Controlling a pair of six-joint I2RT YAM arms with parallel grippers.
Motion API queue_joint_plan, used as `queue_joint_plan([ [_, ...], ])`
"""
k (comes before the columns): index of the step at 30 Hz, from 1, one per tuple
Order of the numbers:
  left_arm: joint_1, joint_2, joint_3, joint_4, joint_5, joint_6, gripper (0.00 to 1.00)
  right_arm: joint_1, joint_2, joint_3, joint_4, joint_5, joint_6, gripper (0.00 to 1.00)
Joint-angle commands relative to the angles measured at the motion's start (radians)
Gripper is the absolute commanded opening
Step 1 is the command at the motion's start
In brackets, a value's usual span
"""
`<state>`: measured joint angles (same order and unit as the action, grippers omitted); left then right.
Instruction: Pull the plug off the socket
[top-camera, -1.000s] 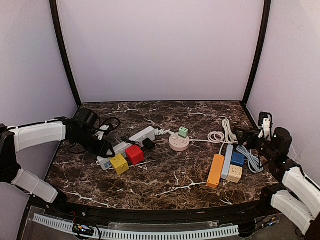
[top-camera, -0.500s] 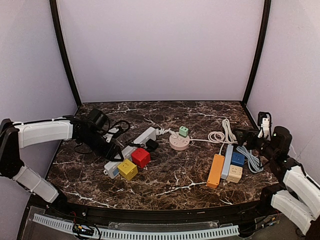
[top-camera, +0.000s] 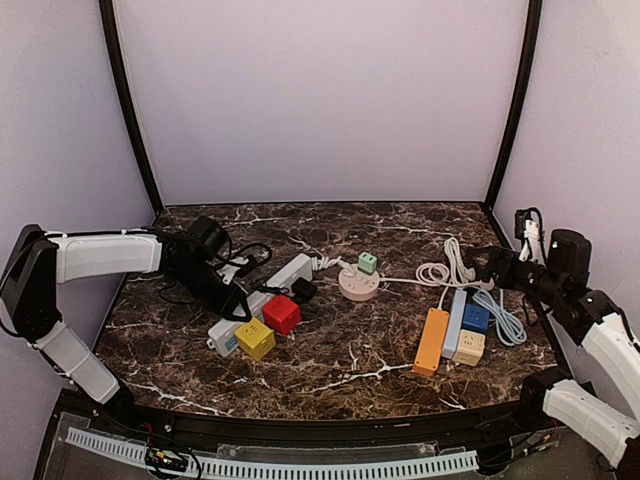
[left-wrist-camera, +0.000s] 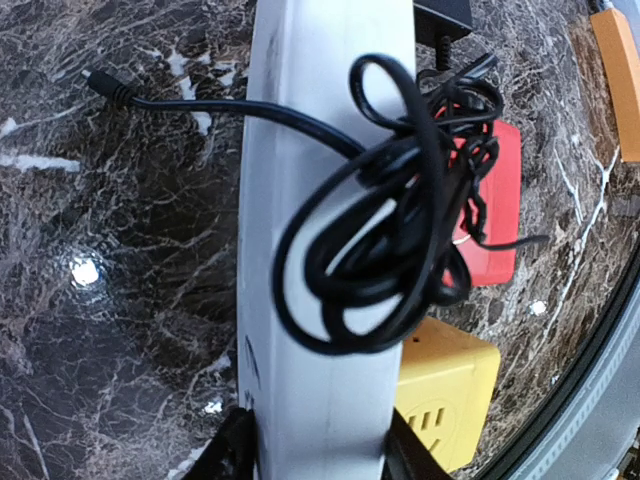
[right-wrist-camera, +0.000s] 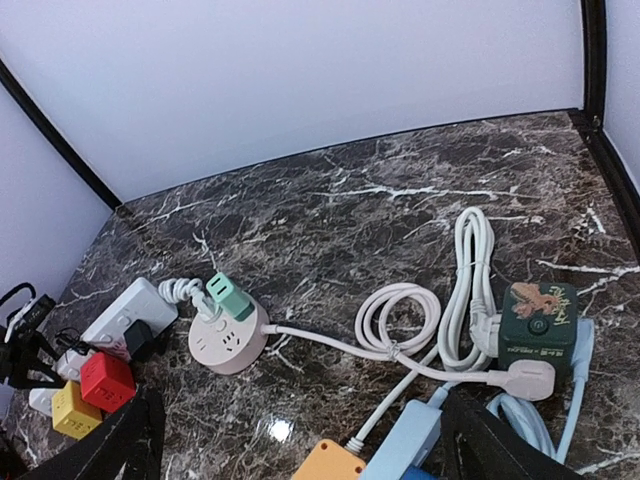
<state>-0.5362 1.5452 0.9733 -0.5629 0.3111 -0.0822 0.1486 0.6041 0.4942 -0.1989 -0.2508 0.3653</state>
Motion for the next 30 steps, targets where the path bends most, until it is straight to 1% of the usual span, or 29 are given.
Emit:
queue_joint_plan([
  [1, -0.006, 0.035, 0.033, -0.009, 0.013, 0.027, 0.32, 0.054, 0.032, 0.042, -0.078, -0.066, 0.106, 0.87],
  [3, -0.008, 0.043, 0.048, -0.007, 0.019, 0.03, 0.19, 0.098, 0.045, 0.052, -0.071, -0.065, 0.147, 0.86],
  [6, -0.008, 0.053, 0.064, -0.004, 0.041, 0.027, 0.09, 0.18, 0.068, 0.077, -0.069, -0.021, 0.207, 0.86],
  [7, -0.008, 0.055, 0.072, -0.001, 0.056, 0.024, 0.04, 0.208, 0.074, 0.086, -0.069, 0.002, 0.225, 0.87],
  [9, -0.008, 0.057, 0.079, 0.02, 0.093, 0.007, 0.01, 0.271, 0.092, 0.105, -0.07, 0.053, 0.282, 0.87],
  [11, -0.008, 0.062, 0.086, 0.063, 0.153, -0.028, 0.01, 0.33, 0.113, 0.11, -0.059, 0.103, 0.342, 0.88],
  [15, -0.015, 0.08, 0.105, 0.21, 0.29, -0.11, 0.01, 0.476, 0.19, 0.119, 0.022, 0.207, 0.442, 0.88],
  [20, -0.017, 0.095, 0.127, 0.382, 0.325, -0.161, 0.01, 0.655, 0.353, 0.195, 0.06, 0.347, 0.504, 0.9],
  [23, -0.018, 0.087, 0.072, 0.493, 0.341, -0.218, 0.01, 0.754, 0.463, 0.242, 0.085, 0.416, 0.541, 0.92],
  [26, -0.018, 0.071, 0.016, 0.617, 0.376, -0.3, 0.01, 0.824, 0.566, 0.281, 0.115, 0.467, 0.586, 0.94],
  [28, -0.018, 0.055, -0.005, 0.654, 0.397, -0.321, 0.01, 0.86, 0.627, 0.291, 0.167, 0.485, 0.622, 0.95],
  [30, -0.018, 0.033, -0.021, 0.659, 0.378, -0.321, 0.01, 0.887, 0.687, 0.303, 0.236, 0.486, 0.652, 0.96],
])
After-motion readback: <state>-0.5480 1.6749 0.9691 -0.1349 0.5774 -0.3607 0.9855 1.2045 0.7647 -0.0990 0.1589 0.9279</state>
